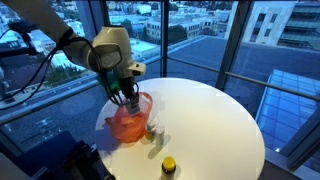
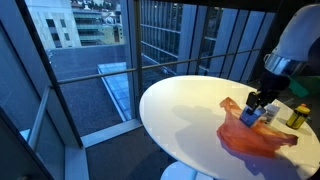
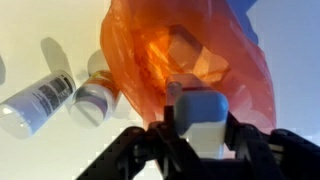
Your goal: Remove the blue bottle from the plastic bag and place it on the table
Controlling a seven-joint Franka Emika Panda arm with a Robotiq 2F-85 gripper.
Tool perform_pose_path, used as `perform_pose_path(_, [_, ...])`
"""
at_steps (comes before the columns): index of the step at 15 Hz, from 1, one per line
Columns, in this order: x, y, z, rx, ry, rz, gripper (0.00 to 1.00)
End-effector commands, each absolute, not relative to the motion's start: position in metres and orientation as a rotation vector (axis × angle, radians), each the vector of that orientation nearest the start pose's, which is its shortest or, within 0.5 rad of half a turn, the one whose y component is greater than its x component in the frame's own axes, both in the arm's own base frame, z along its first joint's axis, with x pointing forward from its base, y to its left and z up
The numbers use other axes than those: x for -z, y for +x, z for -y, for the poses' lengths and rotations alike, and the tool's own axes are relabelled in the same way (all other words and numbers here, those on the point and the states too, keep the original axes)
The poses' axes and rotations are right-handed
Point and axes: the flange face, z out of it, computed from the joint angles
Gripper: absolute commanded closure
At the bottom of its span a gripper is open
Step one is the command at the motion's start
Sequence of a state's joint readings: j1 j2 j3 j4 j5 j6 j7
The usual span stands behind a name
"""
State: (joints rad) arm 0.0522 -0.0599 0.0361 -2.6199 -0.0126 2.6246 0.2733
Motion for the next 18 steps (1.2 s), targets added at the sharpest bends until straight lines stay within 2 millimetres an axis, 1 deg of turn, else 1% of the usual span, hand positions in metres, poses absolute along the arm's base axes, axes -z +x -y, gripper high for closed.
perform_pose_path(1, [-0.31,0.435,-0.019,0.142,-3.111,-0.333,0.78])
perform_pose_path(4, [-0.327,0.435,0.006,0.164,-3.101,-0.428,0.78])
perform_pose_path(6, [-0.333,0.432,0.023,0.163,-3.086,-0.487,0.78])
perform_pose_path(11, [-0.337,0.415,0.057,0.142,-3.062,-0.608,0.78])
perform_pose_path(14, [-0.33,0.404,0.072,0.1,-3.041,-0.656,0.78])
perform_pose_path(18, [-0.311,0.39,0.086,0.035,-3.005,-0.701,0.78])
